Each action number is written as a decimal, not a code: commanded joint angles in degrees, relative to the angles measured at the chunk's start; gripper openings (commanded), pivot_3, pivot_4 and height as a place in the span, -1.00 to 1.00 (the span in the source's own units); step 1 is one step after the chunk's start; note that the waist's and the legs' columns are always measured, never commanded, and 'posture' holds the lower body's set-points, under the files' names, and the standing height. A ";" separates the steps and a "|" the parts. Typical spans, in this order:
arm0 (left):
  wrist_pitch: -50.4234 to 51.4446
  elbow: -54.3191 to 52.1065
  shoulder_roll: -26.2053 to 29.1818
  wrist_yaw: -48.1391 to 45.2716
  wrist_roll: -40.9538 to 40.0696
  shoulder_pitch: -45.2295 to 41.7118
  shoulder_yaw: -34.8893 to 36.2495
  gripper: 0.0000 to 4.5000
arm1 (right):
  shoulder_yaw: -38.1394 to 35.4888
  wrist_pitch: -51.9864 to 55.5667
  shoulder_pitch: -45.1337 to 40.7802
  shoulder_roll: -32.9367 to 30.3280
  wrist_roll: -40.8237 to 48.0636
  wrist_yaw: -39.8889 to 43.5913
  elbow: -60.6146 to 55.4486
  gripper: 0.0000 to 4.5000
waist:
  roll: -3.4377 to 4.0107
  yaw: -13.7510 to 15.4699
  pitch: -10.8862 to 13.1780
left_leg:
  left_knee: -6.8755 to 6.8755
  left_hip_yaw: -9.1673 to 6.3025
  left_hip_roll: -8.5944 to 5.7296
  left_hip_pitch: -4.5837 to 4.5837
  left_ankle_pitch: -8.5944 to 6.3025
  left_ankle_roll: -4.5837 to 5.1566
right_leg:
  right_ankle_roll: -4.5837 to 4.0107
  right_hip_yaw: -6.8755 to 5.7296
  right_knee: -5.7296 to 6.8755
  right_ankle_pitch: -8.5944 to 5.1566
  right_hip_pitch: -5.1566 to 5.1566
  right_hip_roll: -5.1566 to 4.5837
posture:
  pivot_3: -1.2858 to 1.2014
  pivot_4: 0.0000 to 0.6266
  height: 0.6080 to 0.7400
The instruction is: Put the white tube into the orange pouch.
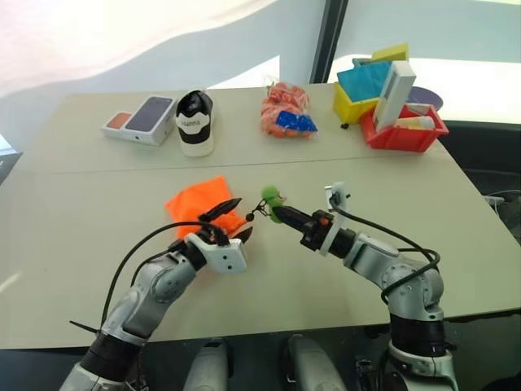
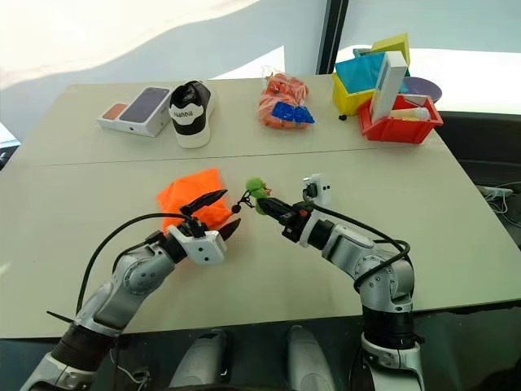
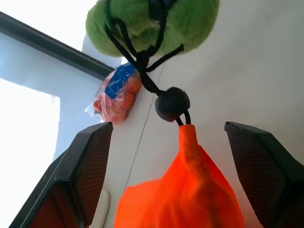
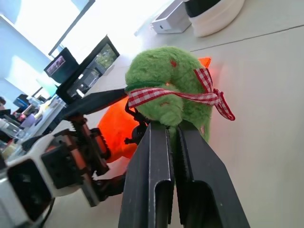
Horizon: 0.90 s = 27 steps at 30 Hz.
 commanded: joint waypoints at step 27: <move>-12.68 4.51 -1.09 5.90 -1.62 -3.22 0.31 0.79 | -3.07 2.69 11.30 -2.16 20.10 -9.49 -6.93 -0.99 | 0.01 0.03 -0.02 | 0.03 0.01 0.01 0.01 0.00 0.00 | 0.01 0.01 -0.01 -0.02 0.03 0.01 | 0.03 -0.52 1.00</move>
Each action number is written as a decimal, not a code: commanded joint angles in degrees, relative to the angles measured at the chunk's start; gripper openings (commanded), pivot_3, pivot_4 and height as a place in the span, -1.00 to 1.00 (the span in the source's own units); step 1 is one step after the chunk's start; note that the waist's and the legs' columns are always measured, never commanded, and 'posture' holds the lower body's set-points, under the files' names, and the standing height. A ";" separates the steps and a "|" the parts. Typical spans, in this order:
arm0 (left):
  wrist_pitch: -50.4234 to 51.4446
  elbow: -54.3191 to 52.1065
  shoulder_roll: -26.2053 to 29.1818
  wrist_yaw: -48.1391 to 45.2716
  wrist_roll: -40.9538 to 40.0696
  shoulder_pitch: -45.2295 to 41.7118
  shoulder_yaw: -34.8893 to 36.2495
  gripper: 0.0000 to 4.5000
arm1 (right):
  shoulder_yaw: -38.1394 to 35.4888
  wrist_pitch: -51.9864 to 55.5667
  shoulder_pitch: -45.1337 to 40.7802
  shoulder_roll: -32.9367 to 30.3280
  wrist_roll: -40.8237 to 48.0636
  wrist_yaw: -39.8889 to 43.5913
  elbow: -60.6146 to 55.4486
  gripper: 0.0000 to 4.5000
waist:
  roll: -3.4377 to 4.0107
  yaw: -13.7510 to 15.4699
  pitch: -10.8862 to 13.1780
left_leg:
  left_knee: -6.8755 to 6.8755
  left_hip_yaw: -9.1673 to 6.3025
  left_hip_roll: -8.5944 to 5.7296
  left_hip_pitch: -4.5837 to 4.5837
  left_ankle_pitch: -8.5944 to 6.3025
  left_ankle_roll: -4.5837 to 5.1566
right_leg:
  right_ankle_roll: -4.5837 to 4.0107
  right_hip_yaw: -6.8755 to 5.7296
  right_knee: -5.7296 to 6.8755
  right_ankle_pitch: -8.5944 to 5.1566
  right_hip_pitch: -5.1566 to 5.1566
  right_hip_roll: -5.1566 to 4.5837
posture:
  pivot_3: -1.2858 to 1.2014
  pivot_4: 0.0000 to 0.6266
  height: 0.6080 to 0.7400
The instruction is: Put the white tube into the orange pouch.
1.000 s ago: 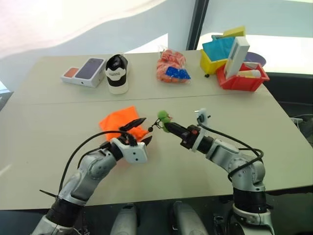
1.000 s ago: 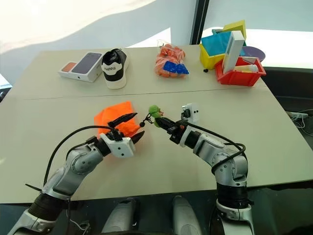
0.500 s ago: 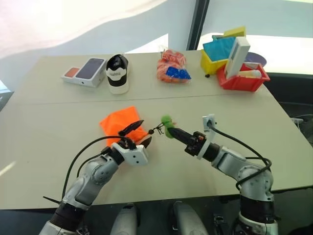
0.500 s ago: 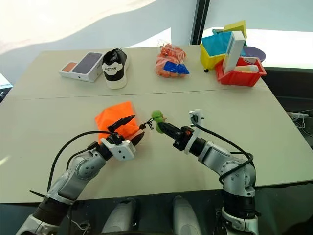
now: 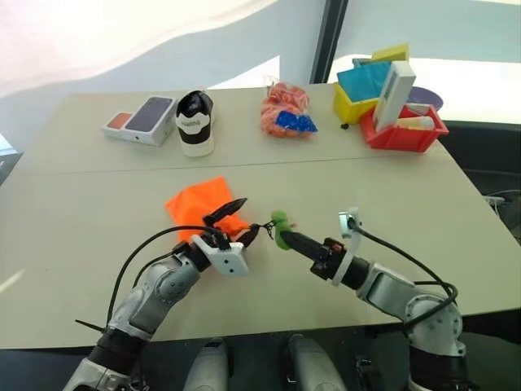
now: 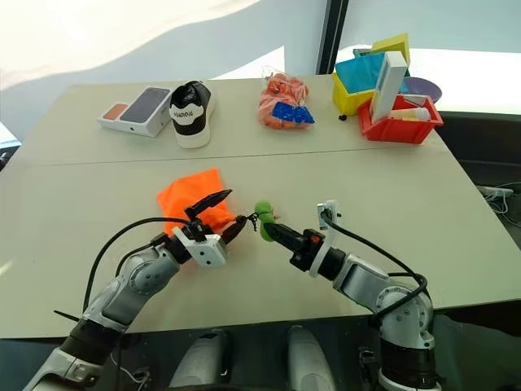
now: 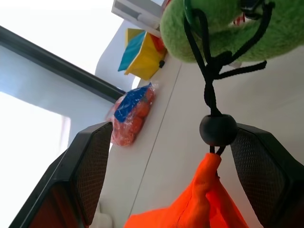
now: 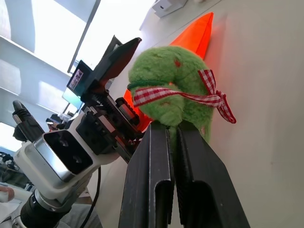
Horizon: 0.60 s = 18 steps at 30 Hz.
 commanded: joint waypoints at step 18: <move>14.77 -10.15 5.79 -20.76 -34.16 11.37 5.49 0.79 | 14.79 -15.47 -0.81 -20.20 -24.60 10.99 -2.96 -0.99 | 0.03 -0.07 0.00 | 0.04 0.02 0.02 0.00 0.00 0.00 | -0.17 -0.01 -0.04 -0.17 0.01 -0.01 | 0.03 -0.52 1.00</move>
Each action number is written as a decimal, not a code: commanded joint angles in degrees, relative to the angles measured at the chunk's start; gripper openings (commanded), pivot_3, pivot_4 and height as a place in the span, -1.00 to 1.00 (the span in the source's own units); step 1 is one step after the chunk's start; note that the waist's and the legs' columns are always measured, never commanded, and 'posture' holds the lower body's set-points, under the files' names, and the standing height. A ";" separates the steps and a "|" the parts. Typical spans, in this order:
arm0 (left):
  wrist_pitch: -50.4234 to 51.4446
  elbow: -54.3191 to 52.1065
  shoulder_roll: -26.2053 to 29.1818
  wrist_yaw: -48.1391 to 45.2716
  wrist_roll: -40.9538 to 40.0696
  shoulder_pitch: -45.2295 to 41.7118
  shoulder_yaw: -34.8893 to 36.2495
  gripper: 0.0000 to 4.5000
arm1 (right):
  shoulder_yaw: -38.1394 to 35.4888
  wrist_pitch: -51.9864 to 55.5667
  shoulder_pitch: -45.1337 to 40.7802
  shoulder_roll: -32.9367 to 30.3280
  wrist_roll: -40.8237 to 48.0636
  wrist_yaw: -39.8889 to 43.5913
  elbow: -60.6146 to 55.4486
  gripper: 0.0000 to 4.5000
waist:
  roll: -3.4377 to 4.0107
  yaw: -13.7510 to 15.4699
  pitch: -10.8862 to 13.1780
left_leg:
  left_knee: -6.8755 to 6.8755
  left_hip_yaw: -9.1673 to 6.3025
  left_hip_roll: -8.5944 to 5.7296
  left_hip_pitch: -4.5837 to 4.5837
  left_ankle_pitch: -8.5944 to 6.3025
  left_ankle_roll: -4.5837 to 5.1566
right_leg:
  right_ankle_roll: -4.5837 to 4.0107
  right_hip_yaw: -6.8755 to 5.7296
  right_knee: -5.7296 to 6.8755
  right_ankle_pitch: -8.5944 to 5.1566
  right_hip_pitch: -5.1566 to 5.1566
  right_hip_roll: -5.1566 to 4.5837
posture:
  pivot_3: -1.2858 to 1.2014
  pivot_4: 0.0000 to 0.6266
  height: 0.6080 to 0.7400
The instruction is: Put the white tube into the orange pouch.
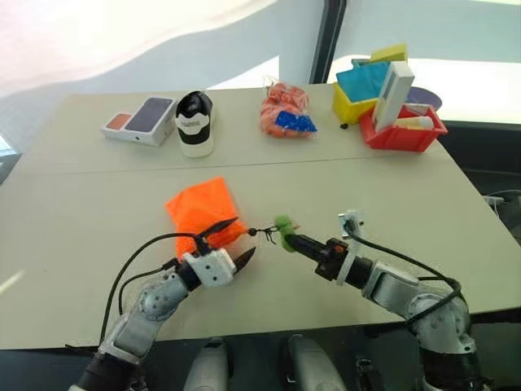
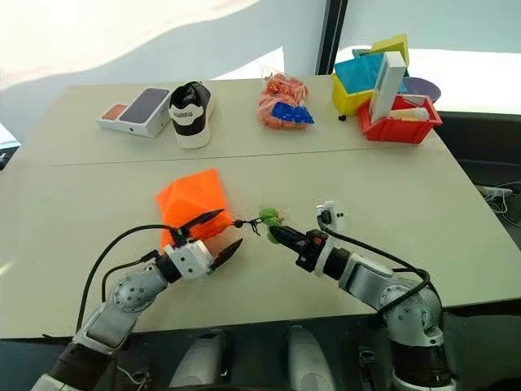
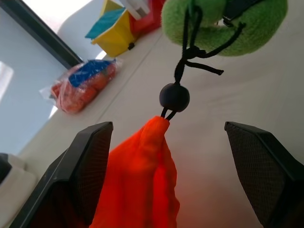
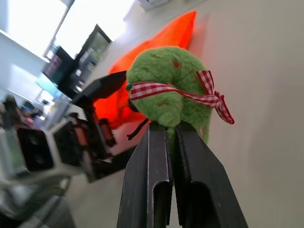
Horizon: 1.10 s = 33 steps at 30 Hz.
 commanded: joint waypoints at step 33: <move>51.69 -12.62 11.69 -19.40 -48.85 -4.62 22.31 0.79 | 12.23 -16.12 -10.60 -10.38 -28.34 19.70 2.02 0.07 | -0.04 0.06 0.03 | 0.00 0.00 -0.01 0.00 0.00 0.00 | -0.06 0.00 -0.11 0.02 0.02 0.02 | 0.03 -0.52 1.00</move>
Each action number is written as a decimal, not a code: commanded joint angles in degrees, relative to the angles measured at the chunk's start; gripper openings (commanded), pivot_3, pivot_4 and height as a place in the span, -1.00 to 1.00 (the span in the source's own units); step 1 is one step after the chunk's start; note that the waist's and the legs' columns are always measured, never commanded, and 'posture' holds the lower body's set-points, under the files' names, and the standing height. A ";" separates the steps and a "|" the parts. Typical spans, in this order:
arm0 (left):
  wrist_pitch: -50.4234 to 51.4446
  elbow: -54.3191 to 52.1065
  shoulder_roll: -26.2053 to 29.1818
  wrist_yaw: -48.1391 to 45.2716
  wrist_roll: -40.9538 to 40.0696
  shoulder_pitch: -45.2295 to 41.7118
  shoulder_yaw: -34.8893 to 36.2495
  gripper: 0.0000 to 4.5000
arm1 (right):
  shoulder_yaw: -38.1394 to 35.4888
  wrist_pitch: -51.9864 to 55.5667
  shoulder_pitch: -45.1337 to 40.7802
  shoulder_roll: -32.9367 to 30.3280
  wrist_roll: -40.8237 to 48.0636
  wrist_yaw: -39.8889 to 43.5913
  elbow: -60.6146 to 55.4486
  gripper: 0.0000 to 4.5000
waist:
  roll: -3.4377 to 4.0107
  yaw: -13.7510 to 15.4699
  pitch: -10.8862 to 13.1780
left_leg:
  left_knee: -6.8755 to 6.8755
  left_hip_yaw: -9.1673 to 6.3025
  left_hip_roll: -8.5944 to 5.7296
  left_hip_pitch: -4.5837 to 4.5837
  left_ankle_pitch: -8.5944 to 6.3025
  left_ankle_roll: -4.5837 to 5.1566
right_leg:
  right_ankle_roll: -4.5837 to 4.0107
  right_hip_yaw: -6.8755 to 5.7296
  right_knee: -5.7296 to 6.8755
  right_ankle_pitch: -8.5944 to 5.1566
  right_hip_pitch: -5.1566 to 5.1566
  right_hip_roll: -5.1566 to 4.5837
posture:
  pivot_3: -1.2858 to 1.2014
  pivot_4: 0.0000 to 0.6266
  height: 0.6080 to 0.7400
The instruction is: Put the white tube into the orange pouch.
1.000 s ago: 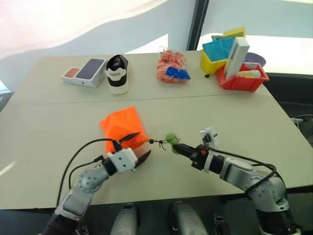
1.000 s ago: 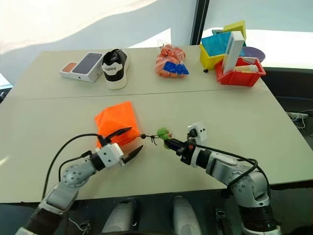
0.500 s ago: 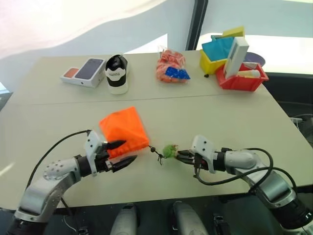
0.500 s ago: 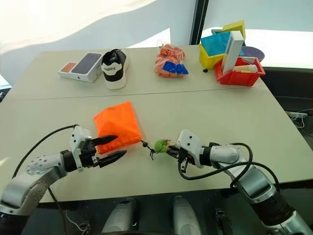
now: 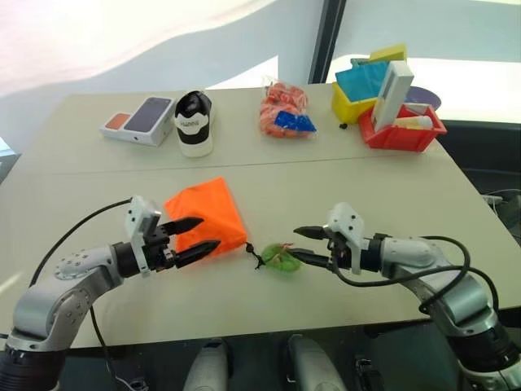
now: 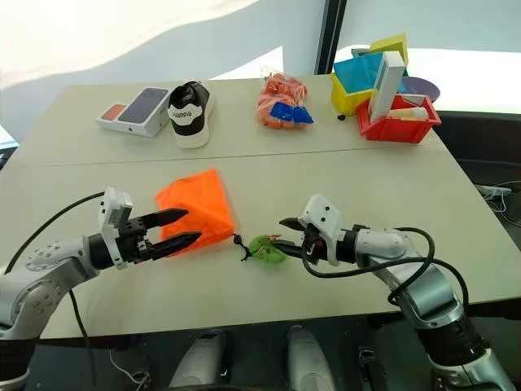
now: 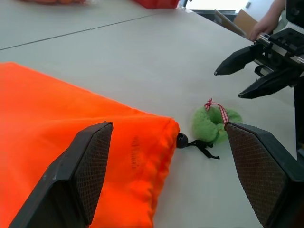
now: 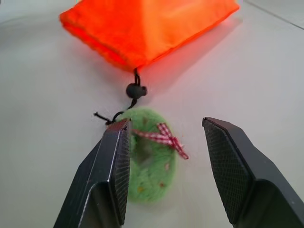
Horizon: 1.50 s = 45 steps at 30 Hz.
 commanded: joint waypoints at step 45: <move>-11.61 43.34 -5.48 -44.70 22.28 -43.20 -28.19 0.79 | -0.17 -8.72 -3.20 -1.66 -7.57 7.00 -2.31 -0.97 | -0.01 -0.07 0.01 | 0.02 0.01 -0.07 -0.06 0.00 0.00 | 0.13 -0.02 0.01 0.05 -0.02 0.04 | 0.03 -0.52 1.00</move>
